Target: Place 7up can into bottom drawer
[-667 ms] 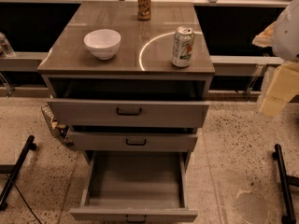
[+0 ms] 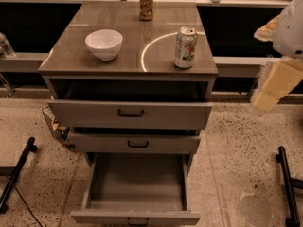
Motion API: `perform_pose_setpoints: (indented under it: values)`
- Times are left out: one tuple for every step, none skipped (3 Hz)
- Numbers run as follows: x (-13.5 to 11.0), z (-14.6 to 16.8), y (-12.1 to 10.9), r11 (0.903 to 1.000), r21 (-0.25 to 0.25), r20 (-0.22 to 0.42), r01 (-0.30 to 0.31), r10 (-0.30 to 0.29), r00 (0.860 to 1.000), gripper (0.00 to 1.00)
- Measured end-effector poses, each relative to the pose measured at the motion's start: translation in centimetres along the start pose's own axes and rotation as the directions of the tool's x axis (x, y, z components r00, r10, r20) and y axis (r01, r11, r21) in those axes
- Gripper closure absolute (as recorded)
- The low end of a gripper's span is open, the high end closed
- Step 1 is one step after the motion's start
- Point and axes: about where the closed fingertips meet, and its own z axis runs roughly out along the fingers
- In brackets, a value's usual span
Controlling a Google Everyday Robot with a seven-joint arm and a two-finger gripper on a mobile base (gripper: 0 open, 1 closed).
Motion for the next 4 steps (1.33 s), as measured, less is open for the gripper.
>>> perform_pose_setpoints:
  values:
    - [-1.9,1.5,-2.0,0.9932,0.077,0.095,-0.088,0.080,0.992,0.00]
    - [-4.8,3.5,-4.7,0.9800,0.119,0.255,-0.160,0.125,0.959,0.00]
    - [-8.9,4.8,-8.6,0.9606,0.160,0.418,-0.227,0.143,0.897,0.00]
    - [-11.9,5.1,-12.9,0.9290,0.207,0.553,-0.307,0.148,0.820,0.00]
